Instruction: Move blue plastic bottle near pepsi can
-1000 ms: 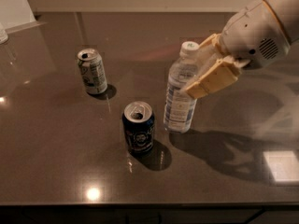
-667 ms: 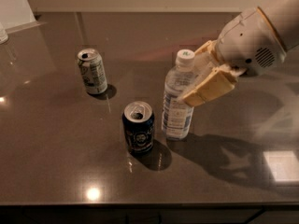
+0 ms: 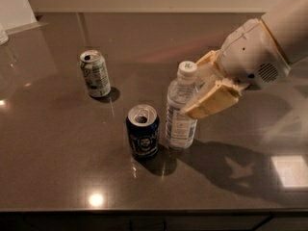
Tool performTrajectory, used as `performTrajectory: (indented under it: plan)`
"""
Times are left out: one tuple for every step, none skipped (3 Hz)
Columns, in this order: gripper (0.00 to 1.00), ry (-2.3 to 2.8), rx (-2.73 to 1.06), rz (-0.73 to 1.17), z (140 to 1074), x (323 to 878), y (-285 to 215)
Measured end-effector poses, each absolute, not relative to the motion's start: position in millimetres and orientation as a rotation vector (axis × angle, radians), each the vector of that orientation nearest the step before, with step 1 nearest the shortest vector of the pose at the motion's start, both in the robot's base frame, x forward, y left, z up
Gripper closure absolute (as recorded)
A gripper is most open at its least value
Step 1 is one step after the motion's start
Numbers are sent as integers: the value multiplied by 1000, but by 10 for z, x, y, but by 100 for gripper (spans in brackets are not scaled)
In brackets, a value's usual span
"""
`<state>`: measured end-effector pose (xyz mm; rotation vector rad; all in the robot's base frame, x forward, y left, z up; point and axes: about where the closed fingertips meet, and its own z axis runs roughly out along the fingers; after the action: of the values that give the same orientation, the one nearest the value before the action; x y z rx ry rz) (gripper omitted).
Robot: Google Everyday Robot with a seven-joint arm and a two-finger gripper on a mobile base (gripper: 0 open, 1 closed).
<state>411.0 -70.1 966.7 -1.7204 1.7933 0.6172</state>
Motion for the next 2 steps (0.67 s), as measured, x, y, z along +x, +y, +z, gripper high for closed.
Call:
performTrajectory:
  plan:
    - [36,1791,-1729,598,9623,4090,-691]
    - [12,1798,-1736,585,9581,4075,-699]
